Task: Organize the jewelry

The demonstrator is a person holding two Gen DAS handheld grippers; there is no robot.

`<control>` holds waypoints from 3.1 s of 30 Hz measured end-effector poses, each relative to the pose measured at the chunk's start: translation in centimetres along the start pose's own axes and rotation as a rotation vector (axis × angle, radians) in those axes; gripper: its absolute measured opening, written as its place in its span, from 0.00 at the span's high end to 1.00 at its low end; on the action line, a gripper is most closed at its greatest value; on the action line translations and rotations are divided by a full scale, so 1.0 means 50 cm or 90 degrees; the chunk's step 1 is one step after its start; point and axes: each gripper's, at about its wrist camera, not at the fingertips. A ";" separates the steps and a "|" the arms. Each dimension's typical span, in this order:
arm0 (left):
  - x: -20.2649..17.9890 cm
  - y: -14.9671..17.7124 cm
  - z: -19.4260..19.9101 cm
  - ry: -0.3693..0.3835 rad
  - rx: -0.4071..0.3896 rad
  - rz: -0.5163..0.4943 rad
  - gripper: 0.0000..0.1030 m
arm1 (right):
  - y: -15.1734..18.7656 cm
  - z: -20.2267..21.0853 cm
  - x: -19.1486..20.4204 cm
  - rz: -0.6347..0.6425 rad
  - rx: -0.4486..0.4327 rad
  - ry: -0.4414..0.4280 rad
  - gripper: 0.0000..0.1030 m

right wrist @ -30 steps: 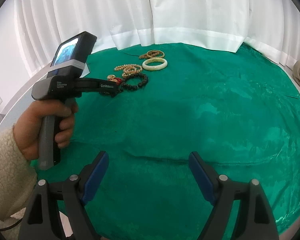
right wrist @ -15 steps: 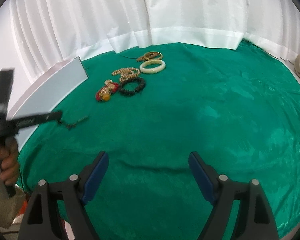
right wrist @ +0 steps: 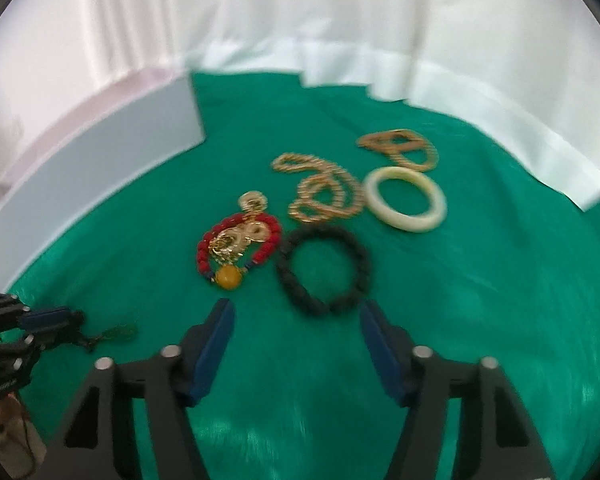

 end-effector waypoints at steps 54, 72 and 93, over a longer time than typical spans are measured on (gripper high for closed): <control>0.534 -0.101 0.256 -0.202 -0.085 0.272 0.94 | -0.433 0.047 0.597 0.046 -0.058 -0.405 0.89; 0.356 -0.056 0.283 -0.172 -0.113 0.212 0.24 | -0.263 0.112 0.433 0.038 -0.128 -0.172 0.23; -0.027 0.023 0.134 -0.024 -0.055 0.066 0.15 | 0.250 0.193 0.067 -0.179 -0.070 0.150 0.22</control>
Point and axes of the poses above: each gripper's, at about its wrist camera, not at the fingertips, and z roughly against the way its jaws point, x to its left, y to its underside, and after that the axes turned 1 degree about -y, right-handed
